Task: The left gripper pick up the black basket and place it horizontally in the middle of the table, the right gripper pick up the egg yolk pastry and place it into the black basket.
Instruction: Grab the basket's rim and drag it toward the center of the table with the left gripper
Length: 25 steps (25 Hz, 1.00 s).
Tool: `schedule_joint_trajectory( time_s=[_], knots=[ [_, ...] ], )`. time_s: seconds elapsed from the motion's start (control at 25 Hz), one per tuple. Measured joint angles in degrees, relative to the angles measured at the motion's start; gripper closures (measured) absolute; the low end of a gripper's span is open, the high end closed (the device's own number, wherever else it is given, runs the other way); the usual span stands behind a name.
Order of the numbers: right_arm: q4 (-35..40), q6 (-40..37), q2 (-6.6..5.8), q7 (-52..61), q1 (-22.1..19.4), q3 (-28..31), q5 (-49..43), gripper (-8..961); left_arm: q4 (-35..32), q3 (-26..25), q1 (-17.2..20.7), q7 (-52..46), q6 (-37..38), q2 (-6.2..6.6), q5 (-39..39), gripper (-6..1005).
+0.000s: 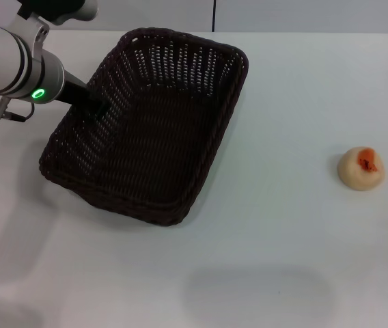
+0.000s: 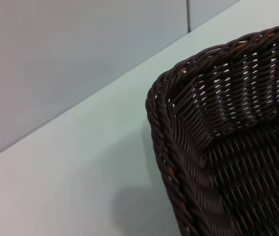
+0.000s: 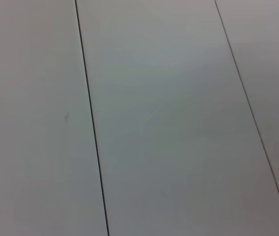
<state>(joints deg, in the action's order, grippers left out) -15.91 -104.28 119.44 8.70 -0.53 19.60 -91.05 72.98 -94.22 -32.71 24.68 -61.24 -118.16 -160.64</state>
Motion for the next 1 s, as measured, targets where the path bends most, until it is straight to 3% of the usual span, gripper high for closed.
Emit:
schedule_joint_trajectory(
  time_s=[0.08, 0.44, 0.68, 1.0],
  knots=[
    [0.0, -0.1, 0.00, 0.0, 0.0, 0.0, 0.0, 183, 0.0, 0.1, 0.0, 1.5, 0.0, -0.07, 0.0, 653],
    [0.1, -0.3, 0.00, 0.0, 0.0, 0.0, 0.0, 187, 2.7, 0.9, 0.0, 10.2, 0.2, -0.21, 1.4, 681],
    [0.0, -0.6, 0.00, 0.0, 0.0, -0.5, 0.0, 190, 6.3, 0.5, -0.6, 23.5, -0.1, 0.05, 11.1, 686],
    [0.0, -1.4, 0.09, 0.0, -0.1, -0.7, 0.1, 194, 5.3, 0.6, -3.8, 31.6, -1.4, -0.09, 15.4, 713]
  ],
)
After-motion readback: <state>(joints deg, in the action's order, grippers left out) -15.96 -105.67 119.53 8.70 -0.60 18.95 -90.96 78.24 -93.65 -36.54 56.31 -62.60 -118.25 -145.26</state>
